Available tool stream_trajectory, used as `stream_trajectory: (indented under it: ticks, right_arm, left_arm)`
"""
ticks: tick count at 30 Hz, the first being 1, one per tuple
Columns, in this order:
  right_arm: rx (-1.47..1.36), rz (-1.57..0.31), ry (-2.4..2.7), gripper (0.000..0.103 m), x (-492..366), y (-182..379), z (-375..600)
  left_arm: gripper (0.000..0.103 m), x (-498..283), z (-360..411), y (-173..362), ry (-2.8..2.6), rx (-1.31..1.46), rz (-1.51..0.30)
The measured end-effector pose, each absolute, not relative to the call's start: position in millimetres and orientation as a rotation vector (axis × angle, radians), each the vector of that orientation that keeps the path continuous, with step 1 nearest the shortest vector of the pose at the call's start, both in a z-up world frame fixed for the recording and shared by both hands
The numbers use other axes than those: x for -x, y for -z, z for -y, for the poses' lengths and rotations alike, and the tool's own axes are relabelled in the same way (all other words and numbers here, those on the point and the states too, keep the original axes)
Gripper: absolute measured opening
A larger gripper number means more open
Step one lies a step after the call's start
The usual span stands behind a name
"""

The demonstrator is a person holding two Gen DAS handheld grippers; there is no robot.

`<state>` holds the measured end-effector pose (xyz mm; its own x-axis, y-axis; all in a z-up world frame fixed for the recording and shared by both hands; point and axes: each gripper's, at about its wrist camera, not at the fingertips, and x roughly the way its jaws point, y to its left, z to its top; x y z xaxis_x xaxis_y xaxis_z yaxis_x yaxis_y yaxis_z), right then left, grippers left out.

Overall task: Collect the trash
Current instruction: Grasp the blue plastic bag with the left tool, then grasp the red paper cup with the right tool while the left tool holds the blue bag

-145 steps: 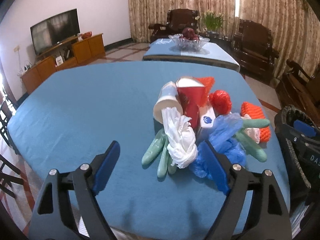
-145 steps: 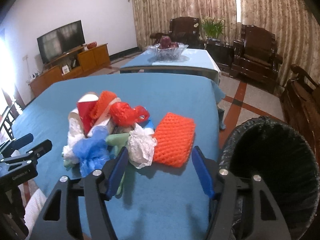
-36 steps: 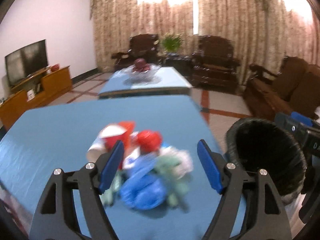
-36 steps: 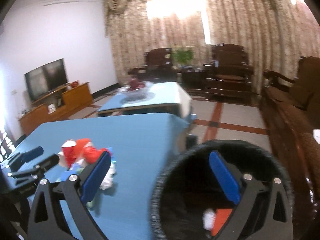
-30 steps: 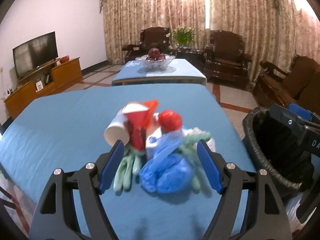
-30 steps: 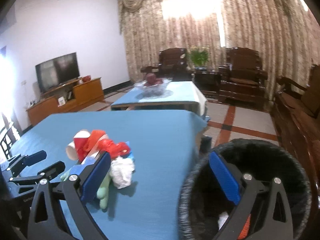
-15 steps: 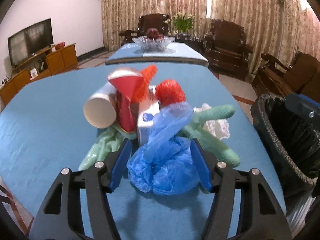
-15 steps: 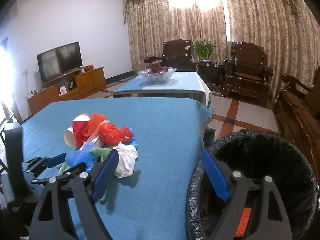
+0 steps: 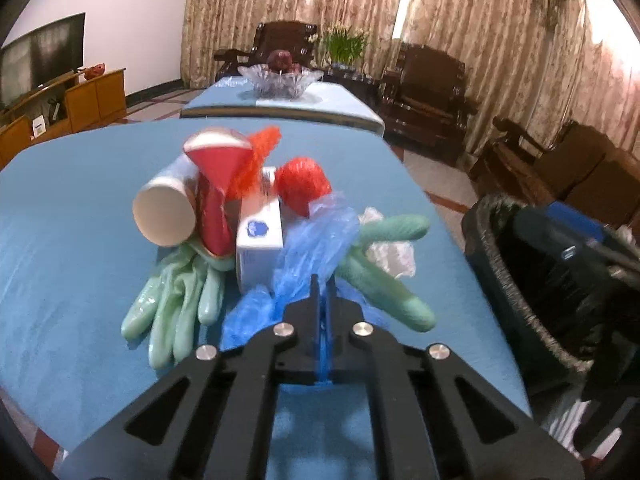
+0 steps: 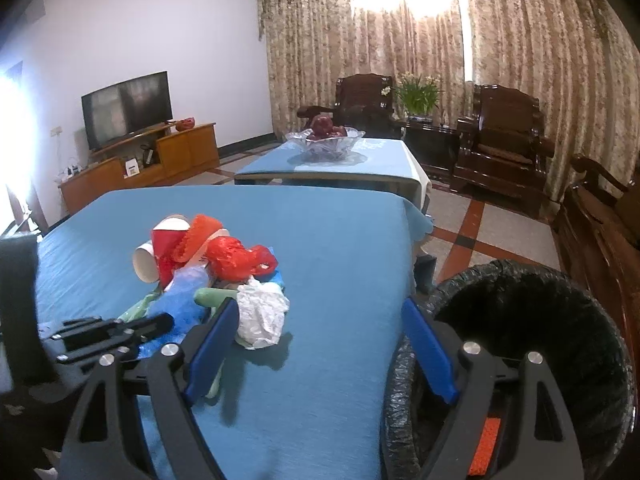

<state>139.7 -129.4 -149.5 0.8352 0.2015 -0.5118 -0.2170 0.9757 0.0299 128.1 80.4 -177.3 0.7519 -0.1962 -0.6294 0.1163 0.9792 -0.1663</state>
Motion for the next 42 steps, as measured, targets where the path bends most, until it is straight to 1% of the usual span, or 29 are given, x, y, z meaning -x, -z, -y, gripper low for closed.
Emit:
stream_trajectory:
  ticks: [10,15,20,29,32,34,42]
  right_arm:
    - [0.015,-0.517,-0.279,0.082,-145,142,111]
    - [0.015,-0.495,-0.339,0.082,-156,133,87]
    - [0.013,-0.474,-0.401,0.081,-170,126,52]
    - [0.007,-0.512,-0.466,0.071,-209,138,-9]
    - [0.017,-0.537,-0.47,0.064,-219,147,-21]
    - [0.024,-0.556,-0.474,0.056,-223,153,-27]
    - [0.04,-0.62,-0.456,0.052,-235,174,-40]
  left_arm:
    - [0.001,-107,-103,140,0.099,0.134,-0.613]
    - [0.0,-98,-129,118,0.02,0.135,-0.559]
    - [0.0,-101,-162,108,-0.076,0.148,-0.537]
    - [0.0,-115,-209,116,-0.17,0.178,-0.548]
    - [0.0,-117,-219,120,-0.177,0.192,-0.557]
    - [0.0,-119,-223,121,-0.18,0.193,-0.559]
    - [0.001,-122,-232,124,-0.182,0.186,-0.555]
